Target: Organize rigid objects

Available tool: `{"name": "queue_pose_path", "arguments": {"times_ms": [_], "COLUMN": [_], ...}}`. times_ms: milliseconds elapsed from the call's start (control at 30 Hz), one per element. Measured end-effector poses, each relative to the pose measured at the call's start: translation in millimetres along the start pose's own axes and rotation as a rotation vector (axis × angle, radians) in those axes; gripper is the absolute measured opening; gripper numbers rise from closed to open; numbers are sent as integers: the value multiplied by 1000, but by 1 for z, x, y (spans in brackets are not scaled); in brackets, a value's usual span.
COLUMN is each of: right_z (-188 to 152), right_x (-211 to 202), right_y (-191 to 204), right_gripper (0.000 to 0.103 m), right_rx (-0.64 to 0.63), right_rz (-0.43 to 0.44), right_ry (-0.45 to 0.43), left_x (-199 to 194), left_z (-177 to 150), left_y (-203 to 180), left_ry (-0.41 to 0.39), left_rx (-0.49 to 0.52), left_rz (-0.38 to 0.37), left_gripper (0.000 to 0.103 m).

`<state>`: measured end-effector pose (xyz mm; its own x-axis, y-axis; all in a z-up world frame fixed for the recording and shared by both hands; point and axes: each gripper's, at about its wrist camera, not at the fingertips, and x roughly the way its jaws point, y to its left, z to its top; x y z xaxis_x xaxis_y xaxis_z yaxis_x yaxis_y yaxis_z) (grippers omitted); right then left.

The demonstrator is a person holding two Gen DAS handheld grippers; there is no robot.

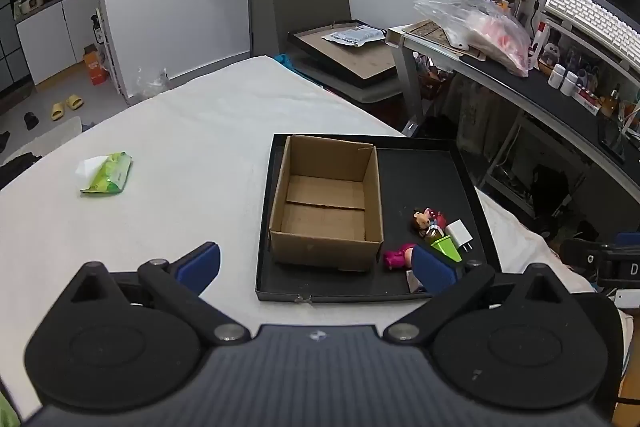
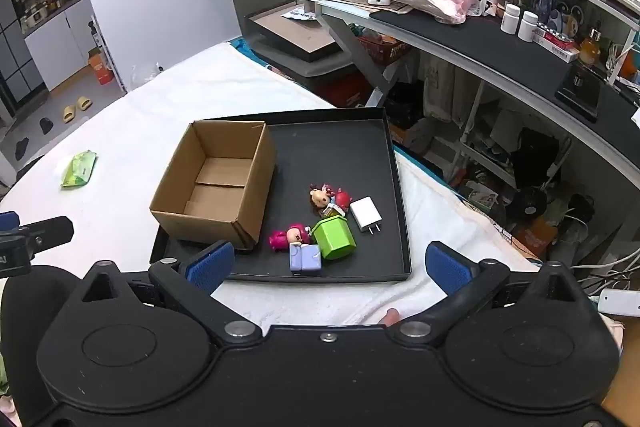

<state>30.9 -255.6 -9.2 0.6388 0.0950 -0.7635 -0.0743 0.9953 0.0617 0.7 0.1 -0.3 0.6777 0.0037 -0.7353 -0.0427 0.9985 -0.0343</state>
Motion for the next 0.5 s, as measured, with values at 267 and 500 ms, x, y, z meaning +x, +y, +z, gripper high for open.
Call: {"name": "queue_pose_path", "arguments": {"times_ms": [267,500], "right_z": [-5,5], "right_x": [0,-4], "right_y": [-1,5], "right_gripper": [103,103], "right_rx": [-8,1], "right_rz": [-21,-27], "right_ry": [-8,-2], "left_x": [-4,-10], "left_z": [1,-3], "left_y": [1,0], "left_ry": [-18,-20], "left_rx": [-9,2], "left_rz": [-21,-19], "left_gripper": [101,101]}}
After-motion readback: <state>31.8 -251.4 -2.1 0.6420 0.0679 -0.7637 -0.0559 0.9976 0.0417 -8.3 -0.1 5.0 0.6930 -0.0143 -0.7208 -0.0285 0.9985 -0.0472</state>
